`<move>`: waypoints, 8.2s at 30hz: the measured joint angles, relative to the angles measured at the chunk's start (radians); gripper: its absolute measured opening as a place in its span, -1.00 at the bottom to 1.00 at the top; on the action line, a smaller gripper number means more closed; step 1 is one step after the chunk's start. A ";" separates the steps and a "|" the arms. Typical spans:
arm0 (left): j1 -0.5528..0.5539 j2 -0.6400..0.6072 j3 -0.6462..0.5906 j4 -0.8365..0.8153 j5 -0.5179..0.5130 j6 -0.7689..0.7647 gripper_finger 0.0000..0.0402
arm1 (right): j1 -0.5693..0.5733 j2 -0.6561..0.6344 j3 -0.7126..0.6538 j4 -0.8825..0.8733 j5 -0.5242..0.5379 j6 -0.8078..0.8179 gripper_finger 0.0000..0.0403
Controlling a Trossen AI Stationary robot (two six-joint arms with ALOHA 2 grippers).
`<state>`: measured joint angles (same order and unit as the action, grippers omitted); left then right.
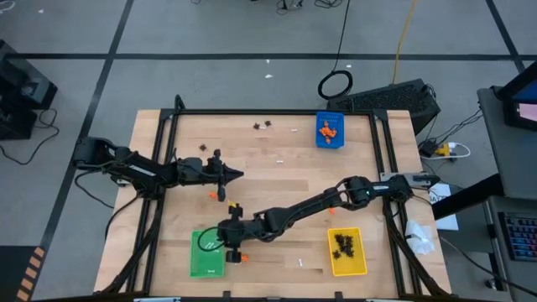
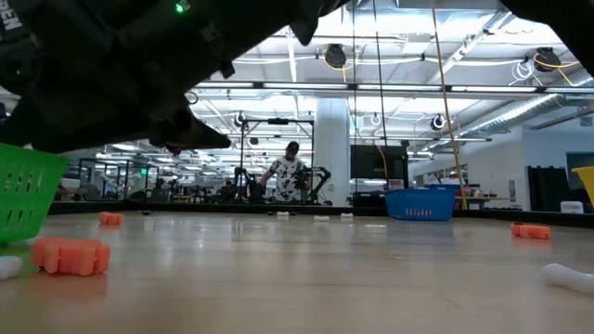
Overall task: Sort Halloween decoration
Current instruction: Put the orange toy skeleton into the blue bin, then put the white bone toy into the green bin
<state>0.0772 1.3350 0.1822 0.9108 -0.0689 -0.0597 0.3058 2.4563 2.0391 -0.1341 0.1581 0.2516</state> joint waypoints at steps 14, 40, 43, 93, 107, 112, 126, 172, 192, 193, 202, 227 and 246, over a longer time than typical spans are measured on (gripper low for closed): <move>0.002 0.000 0.001 0.003 0.001 0.018 -0.96 | 0.100 -0.154 0.021 -0.450 0.418 0.014 -0.96; 0.002 0.000 0.001 -0.039 0.012 0.011 -0.96 | 0.207 -0.749 -0.867 -0.560 0.206 1.005 -1.00; 0.002 0.000 0.001 -0.038 0.012 0.009 -0.96 | 0.208 -0.808 -0.912 -0.664 0.199 1.116 -0.99; 0.002 0.000 0.001 -0.064 0.013 -0.010 -0.96 | -0.217 -0.957 -0.991 -0.857 0.082 0.743 -1.00; 0.034 0.000 0.002 -0.012 0.013 0.018 -0.96 | -0.890 -0.964 -0.922 -0.730 0.061 0.209 -1.00; 0.047 0.000 0.002 -0.015 0.013 0.018 -0.96 | -1.023 -0.907 -0.922 -0.653 -0.006 0.090 -1.00; 0.048 0.000 0.002 -0.040 0.013 0.005 -0.96 | -1.158 -0.774 -0.922 -0.599 -0.084 -0.178 -1.00; 0.047 0.000 0.015 -0.105 0.035 0.092 -0.96 | -0.056 -0.887 -0.851 -0.582 0.076 0.654 -0.98; 0.053 0.000 0.015 -0.045 0.066 0.099 -0.96 | 0.247 -0.543 -0.595 -0.603 -0.032 1.113 -0.95; 0.053 0.000 0.015 -0.046 0.066 0.099 -0.96 | 0.252 -0.519 -0.569 -0.621 -0.044 1.124 -0.91; 0.053 0.000 0.015 -0.064 0.066 0.100 -0.96 | 0.279 -0.378 -0.401 -0.716 -0.163 1.234 -0.38; 0.053 0.000 0.015 -0.068 0.068 0.093 -0.96 | 0.299 -0.299 -0.403 -0.749 -0.094 1.171 -0.98; 0.053 0.000 0.015 -0.085 0.068 0.095 -0.96 | 0.194 -0.302 -0.344 -0.552 0.083 0.611 -0.99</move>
<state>0.1307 1.3346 0.1974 0.8257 -0.0006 0.0353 0.4996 2.1548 1.6955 -0.6861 0.2410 0.8630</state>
